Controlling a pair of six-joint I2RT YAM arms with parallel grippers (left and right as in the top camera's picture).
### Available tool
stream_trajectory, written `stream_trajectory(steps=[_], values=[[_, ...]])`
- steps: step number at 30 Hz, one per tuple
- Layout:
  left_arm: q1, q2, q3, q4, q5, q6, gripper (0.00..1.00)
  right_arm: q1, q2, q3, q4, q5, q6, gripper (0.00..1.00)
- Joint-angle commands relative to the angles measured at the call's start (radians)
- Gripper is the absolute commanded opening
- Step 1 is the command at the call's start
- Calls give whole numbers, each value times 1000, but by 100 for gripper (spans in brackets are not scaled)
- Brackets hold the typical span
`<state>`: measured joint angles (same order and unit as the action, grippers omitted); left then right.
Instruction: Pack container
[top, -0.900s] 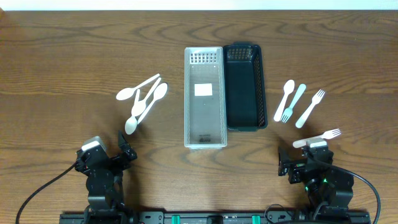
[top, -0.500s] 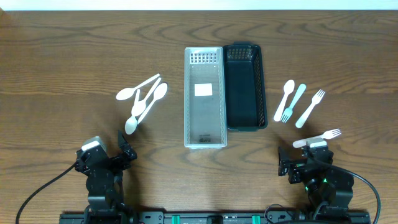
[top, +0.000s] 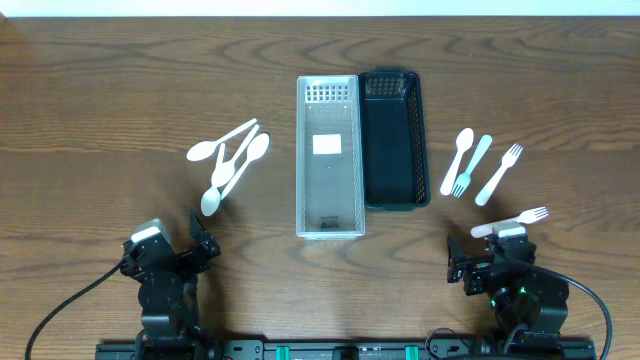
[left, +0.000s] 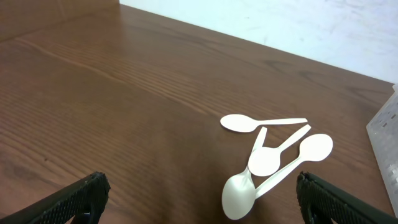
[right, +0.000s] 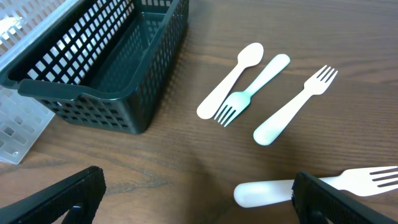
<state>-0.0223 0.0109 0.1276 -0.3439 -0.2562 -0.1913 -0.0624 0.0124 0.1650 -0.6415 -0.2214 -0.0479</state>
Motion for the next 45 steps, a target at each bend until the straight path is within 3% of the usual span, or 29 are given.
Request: stream_trajectory(steps=[1, 27, 35, 42, 45], values=[[4, -6, -22, -2, 5, -12, 98, 10, -7, -4, -1, -7, 6, 99], [4, -6, -22, -2, 5, -12, 98, 10, -7, -4, 20, -4, 6, 99], [4, -6, -22, -2, 5, -12, 98, 10, -7, -4, 146, -227, 65, 99], [4, -6, -22, 17, 87, -52, 98, 10, -6, -4, 230, -362, 190, 99], [4, -5, -19, 16, 217, -77, 98, 10, 5, 6, 226, -338, 191, 99]])
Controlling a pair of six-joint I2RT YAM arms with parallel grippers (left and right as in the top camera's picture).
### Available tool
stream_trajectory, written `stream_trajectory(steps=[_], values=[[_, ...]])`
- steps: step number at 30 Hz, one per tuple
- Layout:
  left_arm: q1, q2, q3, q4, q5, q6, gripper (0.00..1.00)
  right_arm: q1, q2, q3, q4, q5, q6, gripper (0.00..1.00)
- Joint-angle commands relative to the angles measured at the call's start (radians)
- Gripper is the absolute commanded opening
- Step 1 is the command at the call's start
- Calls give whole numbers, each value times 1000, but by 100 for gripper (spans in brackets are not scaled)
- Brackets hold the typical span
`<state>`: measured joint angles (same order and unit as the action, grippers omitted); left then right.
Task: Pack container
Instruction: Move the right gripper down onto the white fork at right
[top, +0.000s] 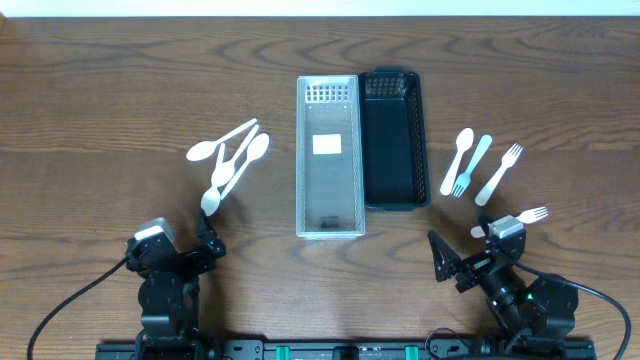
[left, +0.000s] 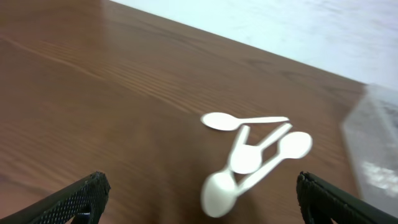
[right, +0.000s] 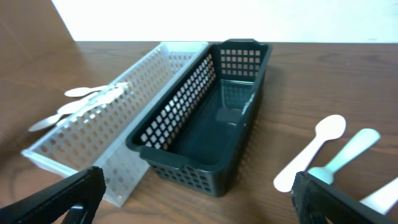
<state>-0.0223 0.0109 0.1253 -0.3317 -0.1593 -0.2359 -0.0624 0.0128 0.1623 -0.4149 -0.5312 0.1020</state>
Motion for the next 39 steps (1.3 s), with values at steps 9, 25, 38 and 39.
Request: stream_trajectory(steps=[9, 25, 38, 39], values=[[4, 154, 74, -11, 177, -39, 98, 10, 351, 239, -34, 205, 62, 99], [4, 1045, 857, -245, 121, 52, 98, -11, 1287, 872, -286, 276, 46, 99], [6, 1448, 1133, -398, 50, 157, 98, -163, 1505, 868, -513, 681, 565, 99], [6, 1458, 1133, -398, 50, 157, 98, -163, 1516, 868, -513, 681, 573, 99]])
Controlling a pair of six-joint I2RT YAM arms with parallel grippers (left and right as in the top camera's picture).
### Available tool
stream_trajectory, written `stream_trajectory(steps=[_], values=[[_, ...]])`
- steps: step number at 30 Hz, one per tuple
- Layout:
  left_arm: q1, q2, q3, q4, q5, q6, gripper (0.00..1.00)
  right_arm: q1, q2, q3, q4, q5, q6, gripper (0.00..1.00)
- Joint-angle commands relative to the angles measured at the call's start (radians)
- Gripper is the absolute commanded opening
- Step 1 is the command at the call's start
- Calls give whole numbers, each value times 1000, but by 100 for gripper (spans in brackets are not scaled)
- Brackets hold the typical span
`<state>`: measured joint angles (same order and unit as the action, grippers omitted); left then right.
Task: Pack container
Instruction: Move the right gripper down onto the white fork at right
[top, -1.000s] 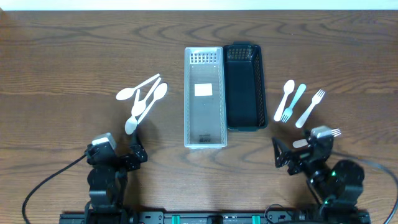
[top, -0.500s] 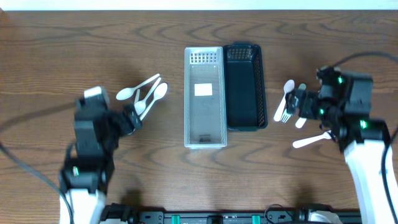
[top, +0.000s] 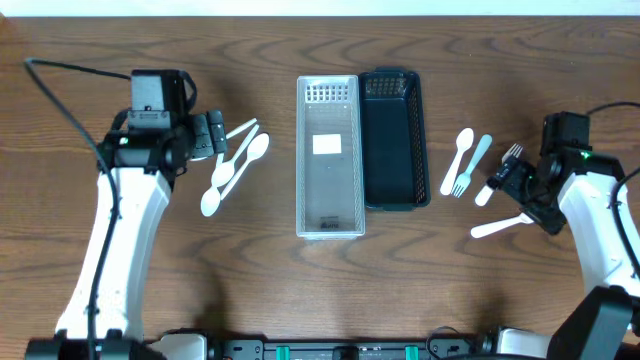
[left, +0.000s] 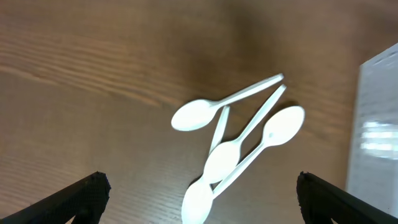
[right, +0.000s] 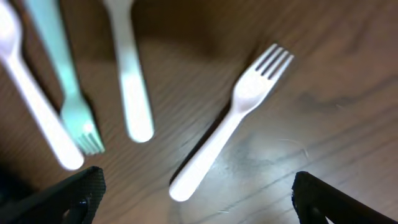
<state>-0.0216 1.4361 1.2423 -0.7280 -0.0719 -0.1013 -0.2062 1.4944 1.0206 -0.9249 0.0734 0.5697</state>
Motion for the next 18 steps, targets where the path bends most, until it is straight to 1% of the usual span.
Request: stream_trajectory(steps=[1, 7, 9, 12, 16, 18], values=[[5, 41, 16, -2, -38, 23, 98, -19, 43, 9, -4, 77, 115, 96], [5, 66, 16, -2, -38, 23, 98, -19, 111, -10, 6, 104, 225, 89], [5, 66, 16, -5, -38, 23, 98, -19, 138, -20, 26, 103, 228, 88], [5, 66, 16, -5, -38, 22, 98, -19, 176, -41, 63, 102, 230, 84], [5, 66, 16, -5, -38, 23, 98, -19, 212, -104, 174, 60, 212, 81], [5, 66, 16, -5, -37, 23, 98, -19, 214, -145, 243, 25, 192, 77]])
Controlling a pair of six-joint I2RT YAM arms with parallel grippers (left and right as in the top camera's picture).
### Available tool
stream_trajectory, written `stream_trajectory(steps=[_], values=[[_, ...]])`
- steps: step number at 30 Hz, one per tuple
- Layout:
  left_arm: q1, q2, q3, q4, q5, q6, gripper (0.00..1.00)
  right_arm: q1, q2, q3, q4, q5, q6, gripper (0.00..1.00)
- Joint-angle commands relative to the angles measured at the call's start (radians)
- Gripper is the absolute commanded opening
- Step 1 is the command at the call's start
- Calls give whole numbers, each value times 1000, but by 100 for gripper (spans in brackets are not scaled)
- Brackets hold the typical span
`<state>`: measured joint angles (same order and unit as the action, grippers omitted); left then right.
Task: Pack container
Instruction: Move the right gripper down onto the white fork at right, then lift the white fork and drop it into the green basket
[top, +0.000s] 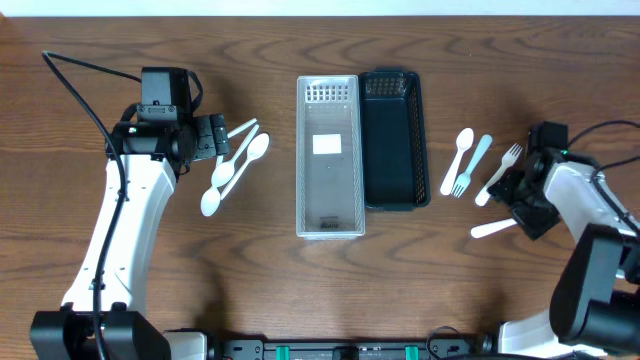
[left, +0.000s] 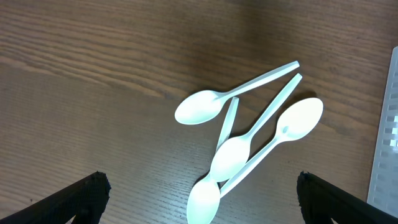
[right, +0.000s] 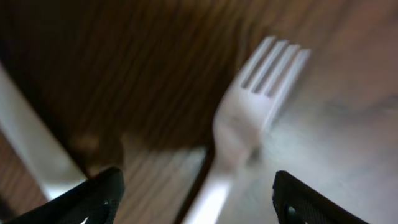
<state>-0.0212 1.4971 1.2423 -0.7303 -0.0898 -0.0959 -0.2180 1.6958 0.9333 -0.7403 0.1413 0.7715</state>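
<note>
Several white plastic spoons (left: 231, 155) lie in a loose pile left of the clear container (top: 329, 160). My left gripper (left: 199, 210) hangs open above them, with its fingers (left: 84, 198) wide apart; overhead it is (top: 207, 137) just left of the spoons (top: 232, 162). A dark basket (top: 394, 140) stands beside the clear container. My right gripper (right: 199, 205) is open and low over a lone white fork (right: 252, 127), which lies between the fingers and looks blurred. Overhead, that fork (top: 492, 229) pokes out from under the right gripper (top: 528, 205).
Right of the basket lie a white spoon (top: 458, 158), a teal fork (top: 471, 165) and another white fork (top: 498, 172). The clear container's corner (left: 388, 143) shows at the right edge of the left wrist view. Cables trail from both arms.
My right gripper has dropped closer to the lone white fork, whose tines now fill the wrist view. My left gripper has shifted slightly over the spoons. Nothing has been taken hold of.
Both arms first sat folded at the table's front edge with their grippers open. Then their wrist cameras had tilted up toward the containers. Later, the left stood over the spoons and the right over the forks. Now the right is low over one fork.
</note>
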Motion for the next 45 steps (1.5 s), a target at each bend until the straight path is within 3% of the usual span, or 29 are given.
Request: stream_trajectory(steps=[1, 7, 11, 14, 21, 29, 37, 45], values=[[5, 5, 16, -2, -19, 17, 98, -8, 12, -82, 91, -58, -11, 76], [5, 5, 16, -2, -20, 17, 98, -29, 12, -204, 216, -99, -28, 67], [5, 5, 16, -2, -20, 17, 98, -43, 12, -243, 237, -113, -29, 47], [5, 5, 16, -2, -19, 17, 98, -43, 9, -243, 232, -117, -53, 40], [5, 5, 16, -2, -20, 17, 98, -43, -48, -229, 163, -115, -81, 26], [5, 5, 16, -2, -20, 17, 98, -33, -268, -119, 37, -94, -179, 14], [5, 5, 16, -2, -20, 17, 98, 132, -451, 141, -11, -232, -283, 1], [5, 5, 16, -2, -20, 17, 98, 401, -380, 191, 233, -256, -271, 1]])
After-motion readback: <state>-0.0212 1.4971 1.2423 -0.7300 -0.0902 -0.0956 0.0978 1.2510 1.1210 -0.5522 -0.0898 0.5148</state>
